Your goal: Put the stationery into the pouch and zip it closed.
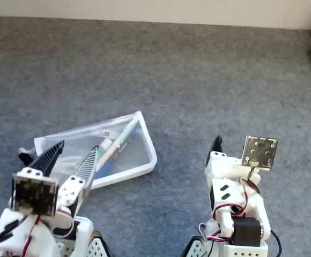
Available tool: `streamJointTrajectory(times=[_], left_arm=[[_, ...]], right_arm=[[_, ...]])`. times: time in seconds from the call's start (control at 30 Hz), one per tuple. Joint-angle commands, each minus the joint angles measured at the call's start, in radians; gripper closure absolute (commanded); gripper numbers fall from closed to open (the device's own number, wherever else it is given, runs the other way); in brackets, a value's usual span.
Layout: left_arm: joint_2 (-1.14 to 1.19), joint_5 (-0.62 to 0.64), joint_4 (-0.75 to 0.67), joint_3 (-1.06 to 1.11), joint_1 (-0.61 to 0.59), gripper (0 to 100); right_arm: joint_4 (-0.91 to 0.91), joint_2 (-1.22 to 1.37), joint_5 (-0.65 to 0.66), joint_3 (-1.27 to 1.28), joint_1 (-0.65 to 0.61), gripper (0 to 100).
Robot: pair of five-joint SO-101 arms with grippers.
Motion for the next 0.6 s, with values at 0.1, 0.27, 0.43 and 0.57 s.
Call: streamJointTrajectory(times=[0.1, 0.27, 0.43, 0.57], left_arm=[[-0.056, -0.005, 0.002, -0.022, -0.007, 79], [-0.056, -0.006, 0.000, -0.022, -0.007, 84], [-0.058, -0.008, 0.000, -0.022, -0.005, 89], [-0.058, -0.087, 0.002, -0.021, -0.005, 96]], right_arm=[[-0.031, 0.001, 0.009, -0.005, -0.008, 75.7], [-0.031, 0.001, 0.009, -0.008, -0.008, 87.1], [-0.031, 0.001, 0.017, -0.013, -0.010, 99.2], [-0.025, 0.001, 0.011, -0.012, -0.010, 99.0]])
